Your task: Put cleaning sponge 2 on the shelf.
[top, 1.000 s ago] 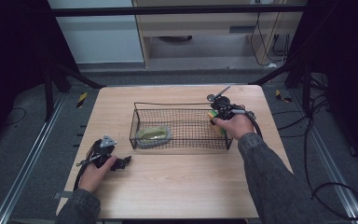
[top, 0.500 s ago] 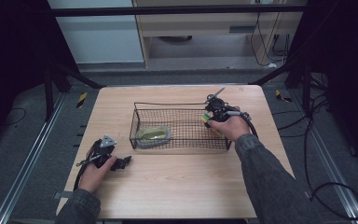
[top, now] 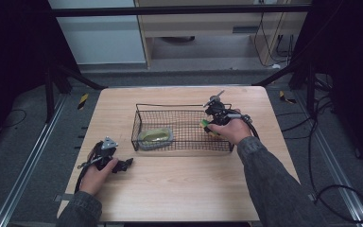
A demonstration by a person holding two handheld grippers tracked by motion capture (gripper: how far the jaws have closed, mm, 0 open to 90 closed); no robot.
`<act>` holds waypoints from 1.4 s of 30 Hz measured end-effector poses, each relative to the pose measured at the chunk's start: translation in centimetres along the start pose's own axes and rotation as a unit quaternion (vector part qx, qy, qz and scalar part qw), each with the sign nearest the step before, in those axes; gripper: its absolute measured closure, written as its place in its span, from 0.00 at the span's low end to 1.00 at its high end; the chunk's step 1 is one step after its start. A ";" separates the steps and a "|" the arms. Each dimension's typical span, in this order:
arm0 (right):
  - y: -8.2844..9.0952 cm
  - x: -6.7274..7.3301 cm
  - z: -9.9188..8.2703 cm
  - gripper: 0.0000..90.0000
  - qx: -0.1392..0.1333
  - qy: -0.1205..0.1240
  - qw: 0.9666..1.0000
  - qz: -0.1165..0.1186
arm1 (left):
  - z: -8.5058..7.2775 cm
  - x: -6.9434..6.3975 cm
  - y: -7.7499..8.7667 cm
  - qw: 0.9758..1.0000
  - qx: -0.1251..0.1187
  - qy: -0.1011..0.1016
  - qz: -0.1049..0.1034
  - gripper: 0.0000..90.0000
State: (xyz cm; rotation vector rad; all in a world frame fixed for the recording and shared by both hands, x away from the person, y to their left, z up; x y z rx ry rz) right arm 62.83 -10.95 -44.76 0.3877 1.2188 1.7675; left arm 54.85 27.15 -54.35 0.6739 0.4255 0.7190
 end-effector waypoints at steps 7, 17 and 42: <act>0.3 0.6 0.0 0.43 0.002 0.004 1.000 0.005 | 0.0 0.0 0.0 1.000 0.000 0.000 0.000 0.00; 0.5 0.7 -0.3 0.38 -0.004 0.000 1.000 0.008 | 0.0 0.0 0.0 1.000 0.000 0.000 0.000 0.00; 3.1 -1.1 -0.6 0.08 -0.076 -0.045 0.996 -0.001 | 0.0 0.0 0.0 1.000 0.000 0.000 0.000 0.00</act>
Point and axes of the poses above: each handheld gripper's, and its own axes: y roughly backward along the jaws, z roughly out of its top, x roughly to its left, the point moved 5 cm from there along -y, roughly forward along the jaws, and after that the axes turned 12 degrees about -z, right-handed, at the moved point
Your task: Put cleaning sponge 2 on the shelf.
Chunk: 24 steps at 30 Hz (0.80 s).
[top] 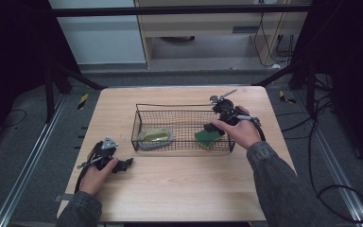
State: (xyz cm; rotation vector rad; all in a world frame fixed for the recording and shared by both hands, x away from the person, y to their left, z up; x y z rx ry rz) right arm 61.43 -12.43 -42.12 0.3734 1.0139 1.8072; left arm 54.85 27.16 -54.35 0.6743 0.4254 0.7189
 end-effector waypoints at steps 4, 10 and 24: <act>0.6 -0.5 -0.1 0.08 -0.008 -0.007 1.000 -0.005 | 0.0 0.0 0.0 1.000 0.000 0.000 0.000 0.00; 1.1 -1.4 -0.5 0.09 -0.012 -0.017 1.000 -0.013 | 0.0 0.0 0.0 1.000 0.000 0.000 0.000 0.00; 2.2 -3.7 -2.0 0.18 -0.024 -0.040 0.998 -0.030 | 0.0 0.0 0.0 1.000 0.000 0.000 0.000 0.00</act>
Point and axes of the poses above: each handheld gripper's, and its own axes: y roughly backward along the jaws, z roughly out of its top, x roughly to its left, the point moved 5 cm from there along -y, roughly forward along the jaws, and after that the axes turned 12 degrees about -z, right-handed, at the moved point
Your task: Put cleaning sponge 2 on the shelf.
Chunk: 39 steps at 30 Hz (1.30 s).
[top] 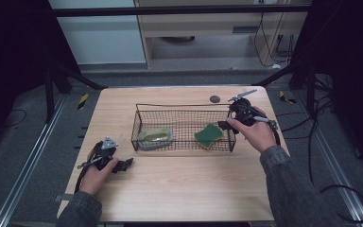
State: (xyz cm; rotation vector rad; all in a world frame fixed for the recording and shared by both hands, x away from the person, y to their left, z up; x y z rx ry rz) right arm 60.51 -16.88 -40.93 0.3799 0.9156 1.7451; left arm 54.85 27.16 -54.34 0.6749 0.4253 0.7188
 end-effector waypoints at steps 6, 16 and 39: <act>0.7 -1.1 -0.9 0.23 -0.011 -0.009 1.000 -0.014 | 0.0 0.0 0.0 1.000 0.000 0.000 0.000 0.00; 2.1 -3.4 -3.5 0.38 -0.033 -0.042 0.998 -0.031 | 0.0 0.0 0.0 1.000 0.000 0.000 0.000 0.00; 0.4 -6.1 -10.1 0.66 -0.010 -0.073 0.996 -0.045 | 0.0 0.0 0.0 1.000 0.000 0.000 0.000 0.00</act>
Point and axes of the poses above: each handheld gripper's, and its own axes: y roughly backward along the jaws, z roughly out of its top, x roughly to its left, the point moved 5 cm from there along -y, roughly forward along the jaws, and after that the axes turned 12 degrees about -z, right-handed, at the moved point
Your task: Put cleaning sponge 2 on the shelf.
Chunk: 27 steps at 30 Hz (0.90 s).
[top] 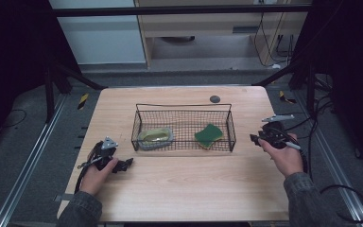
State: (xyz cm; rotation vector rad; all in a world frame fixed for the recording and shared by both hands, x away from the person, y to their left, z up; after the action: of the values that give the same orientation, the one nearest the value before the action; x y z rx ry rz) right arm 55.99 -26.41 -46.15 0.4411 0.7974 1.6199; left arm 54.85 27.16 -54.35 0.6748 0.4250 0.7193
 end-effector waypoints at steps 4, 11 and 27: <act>-0.7 -0.2 -0.9 0.68 0.008 -0.008 1.000 -0.004 | 0.0 0.0 0.0 1.000 0.000 0.000 0.000 0.00; -2.2 -0.4 -2.3 0.71 0.024 -0.016 0.999 -0.012 | 0.0 0.0 0.0 1.000 0.000 0.000 0.000 0.00; -4.8 -0.6 -3.9 0.64 0.042 -0.042 0.998 -0.021 | 0.0 0.0 0.0 1.000 0.000 0.000 0.000 0.00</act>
State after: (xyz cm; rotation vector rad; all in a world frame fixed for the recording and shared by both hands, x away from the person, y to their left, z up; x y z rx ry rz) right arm 56.85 -27.75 -52.18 0.5463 0.8083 1.5228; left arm 54.85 27.16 -54.35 0.6744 0.4253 0.7192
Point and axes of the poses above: each handheld gripper's, and its own axes: y roughly backward along the jaws, z roughly out of its top, x roughly to its left, the point moved 5 cm from there along -y, roughly forward along the jaws, and after that the axes turned 12 degrees about -z, right-handed, at the moved point
